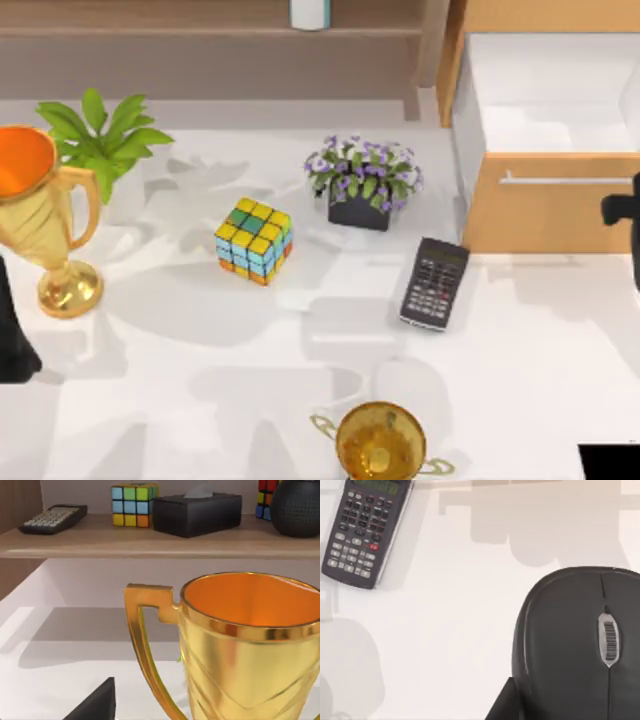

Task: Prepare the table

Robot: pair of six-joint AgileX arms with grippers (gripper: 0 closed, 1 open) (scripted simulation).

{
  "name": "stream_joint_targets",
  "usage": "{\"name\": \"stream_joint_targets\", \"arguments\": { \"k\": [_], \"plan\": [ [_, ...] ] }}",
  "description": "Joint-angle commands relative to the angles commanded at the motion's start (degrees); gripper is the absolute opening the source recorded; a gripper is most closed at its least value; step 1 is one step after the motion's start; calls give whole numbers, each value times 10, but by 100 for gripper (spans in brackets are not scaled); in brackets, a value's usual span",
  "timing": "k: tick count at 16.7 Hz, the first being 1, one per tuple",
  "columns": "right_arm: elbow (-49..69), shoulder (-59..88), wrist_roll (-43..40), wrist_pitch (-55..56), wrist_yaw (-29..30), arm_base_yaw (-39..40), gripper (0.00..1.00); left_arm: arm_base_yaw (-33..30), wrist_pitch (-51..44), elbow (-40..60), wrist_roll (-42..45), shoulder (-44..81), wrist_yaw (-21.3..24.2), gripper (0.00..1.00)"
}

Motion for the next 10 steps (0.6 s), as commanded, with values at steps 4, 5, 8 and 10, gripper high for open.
{"name": "stream_joint_targets", "arguments": {
  "k": [4, 5, 8, 10],
  "plan": [
    [-143, -61, 4, 17, -7, 22, 0, 0, 0, 0, 0, 0, 0, 100],
    [-183, -75, 4, 23, -8, 26, 0, 0, 0, 0, 0, 0, 0, 100],
    [-292, -110, 1, 44, -8, 36, 0, 0, 0, 0, 0, 0, 0, 100],
    [-340, -128, -1, 56, -5, 39, 0, 0, 0, 0, 0, 0, 0, 100]
  ]
}}
